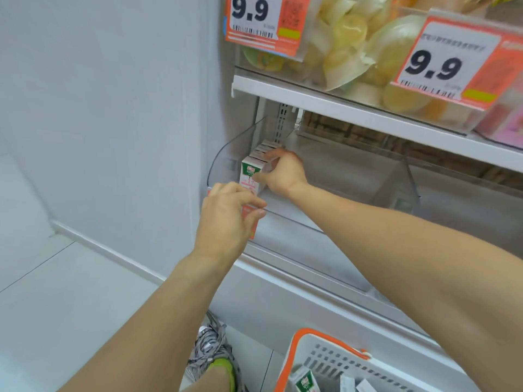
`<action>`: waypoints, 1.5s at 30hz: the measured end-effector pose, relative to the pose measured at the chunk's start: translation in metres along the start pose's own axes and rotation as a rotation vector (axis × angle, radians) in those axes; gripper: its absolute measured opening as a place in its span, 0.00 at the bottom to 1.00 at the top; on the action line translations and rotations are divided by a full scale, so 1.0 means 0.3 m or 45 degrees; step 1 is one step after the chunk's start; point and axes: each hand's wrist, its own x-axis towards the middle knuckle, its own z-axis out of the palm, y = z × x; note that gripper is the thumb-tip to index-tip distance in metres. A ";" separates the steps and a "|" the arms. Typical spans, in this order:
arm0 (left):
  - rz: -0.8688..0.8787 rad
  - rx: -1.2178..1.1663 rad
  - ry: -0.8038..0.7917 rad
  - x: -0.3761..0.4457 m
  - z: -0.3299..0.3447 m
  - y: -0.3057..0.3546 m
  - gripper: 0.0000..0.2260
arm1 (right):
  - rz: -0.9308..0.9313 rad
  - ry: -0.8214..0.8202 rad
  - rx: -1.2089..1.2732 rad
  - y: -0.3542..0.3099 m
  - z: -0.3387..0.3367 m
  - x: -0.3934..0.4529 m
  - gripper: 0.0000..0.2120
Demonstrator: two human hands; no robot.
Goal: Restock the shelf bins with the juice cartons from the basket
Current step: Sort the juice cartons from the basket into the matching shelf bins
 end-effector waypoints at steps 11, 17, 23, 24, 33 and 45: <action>-0.110 -0.310 -0.333 -0.149 0.013 0.213 0.03 | -0.082 0.041 0.536 0.189 -0.379 -0.803 0.12; 0.064 -0.041 -1.158 -0.421 0.269 0.352 0.04 | 0.341 -0.119 0.268 0.624 -0.375 -1.188 0.11; 0.014 0.366 -1.646 -0.761 0.514 0.299 0.15 | 0.611 -0.474 -0.078 0.937 -0.339 -1.420 0.05; 0.020 0.447 -1.672 -0.801 0.530 0.278 0.18 | 0.646 -0.498 -0.083 0.959 -0.331 -1.447 0.06; -0.086 0.735 -1.590 -0.915 0.659 0.197 0.34 | 0.505 -1.215 -0.380 0.919 -0.348 -1.484 0.35; -0.631 0.442 -1.156 -0.803 0.666 0.298 0.22 | 0.850 -0.714 -0.142 0.922 -0.444 -1.388 0.16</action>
